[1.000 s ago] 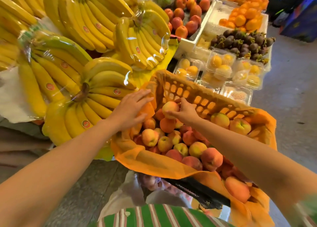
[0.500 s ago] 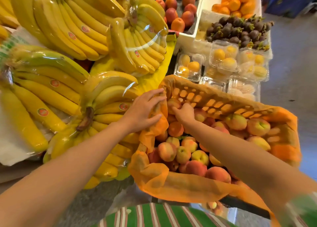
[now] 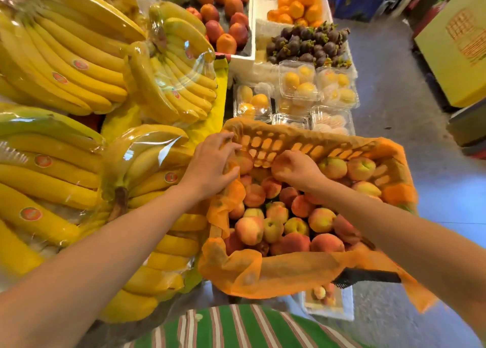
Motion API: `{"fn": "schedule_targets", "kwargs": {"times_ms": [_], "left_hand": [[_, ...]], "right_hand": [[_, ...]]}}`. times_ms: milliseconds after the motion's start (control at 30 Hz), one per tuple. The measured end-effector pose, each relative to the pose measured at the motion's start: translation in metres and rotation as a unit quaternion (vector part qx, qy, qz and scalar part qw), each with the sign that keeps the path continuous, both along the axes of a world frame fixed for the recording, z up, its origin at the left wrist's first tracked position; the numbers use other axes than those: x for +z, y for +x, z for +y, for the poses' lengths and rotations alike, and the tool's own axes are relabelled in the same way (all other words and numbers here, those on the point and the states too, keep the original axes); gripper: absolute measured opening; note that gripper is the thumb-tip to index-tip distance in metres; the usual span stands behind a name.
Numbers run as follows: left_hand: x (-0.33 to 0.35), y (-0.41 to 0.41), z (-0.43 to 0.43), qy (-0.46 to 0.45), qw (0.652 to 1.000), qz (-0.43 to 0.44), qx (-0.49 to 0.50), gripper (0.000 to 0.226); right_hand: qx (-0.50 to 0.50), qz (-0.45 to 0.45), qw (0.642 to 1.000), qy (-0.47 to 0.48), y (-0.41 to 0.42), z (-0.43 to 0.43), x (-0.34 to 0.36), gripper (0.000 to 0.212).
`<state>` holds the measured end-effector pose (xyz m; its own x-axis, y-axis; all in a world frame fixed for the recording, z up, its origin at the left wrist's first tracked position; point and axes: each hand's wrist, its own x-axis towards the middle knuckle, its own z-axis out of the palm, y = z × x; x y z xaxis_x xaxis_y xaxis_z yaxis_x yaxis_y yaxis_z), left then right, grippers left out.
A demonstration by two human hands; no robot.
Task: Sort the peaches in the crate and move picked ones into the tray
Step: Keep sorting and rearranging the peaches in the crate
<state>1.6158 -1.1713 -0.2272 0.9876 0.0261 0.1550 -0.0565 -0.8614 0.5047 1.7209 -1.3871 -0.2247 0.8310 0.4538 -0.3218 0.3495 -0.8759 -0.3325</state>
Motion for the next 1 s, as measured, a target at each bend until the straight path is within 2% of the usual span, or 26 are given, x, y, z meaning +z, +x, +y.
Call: {"fn": "schedule_targets", "kwargs": {"times_ms": [67, 167, 233, 300, 433, 533, 600, 733, 833, 1000], "left_hand": [[0.002, 0.003, -0.004, 0.014, 1.000, -0.003, 0.014, 0.043], [0.005, 0.008, -0.009, 0.031, 0.999, -0.013, 0.025, 0.040], [0.005, 0.013, -0.010, 0.036, 0.999, -0.016, 0.024, 0.039], [0.004, 0.015, -0.011, 0.040, 0.999, -0.012, 0.020, 0.039], [0.001, 0.016, -0.013, 0.035, 0.999, -0.002, 0.012, 0.038], [0.001, 0.018, -0.011, 0.023, 1.000, -0.005, 0.006, 0.036], [0.002, 0.019, -0.009, 0.017, 1.000, -0.003, 0.006, 0.035], [0.000, 0.018, -0.008, 0.016, 1.000, 0.003, -0.004, 0.034], [-0.001, 0.019, -0.005, 0.013, 1.000, 0.007, -0.006, 0.034], [-0.004, 0.020, -0.003, 0.011, 1.000, -0.001, -0.006, 0.034]], "right_hand": [[0.035, -0.019, 0.995, -0.090, 0.000, -0.021, 0.014, 0.047], [0.094, -0.037, 0.969, -0.226, -0.009, -0.047, 0.024, 0.054], [0.108, -0.017, 0.959, -0.262, -0.012, -0.057, 0.021, 0.063], [0.108, -0.005, 0.961, -0.253, -0.014, -0.063, 0.017, 0.068], [0.110, -0.031, 0.978, -0.174, -0.009, -0.064, 0.016, 0.063], [0.089, 0.035, 0.995, -0.030, -0.005, -0.045, 0.018, 0.066], [0.077, 0.087, 0.993, 0.025, -0.006, -0.024, 0.014, 0.069], [0.072, 0.044, 0.996, 0.034, -0.008, 0.017, -0.016, 0.064], [0.111, -0.015, 0.994, -0.015, -0.006, 0.027, -0.033, 0.058], [0.153, -0.084, 0.984, -0.043, -0.005, 0.019, -0.041, 0.063]]}}
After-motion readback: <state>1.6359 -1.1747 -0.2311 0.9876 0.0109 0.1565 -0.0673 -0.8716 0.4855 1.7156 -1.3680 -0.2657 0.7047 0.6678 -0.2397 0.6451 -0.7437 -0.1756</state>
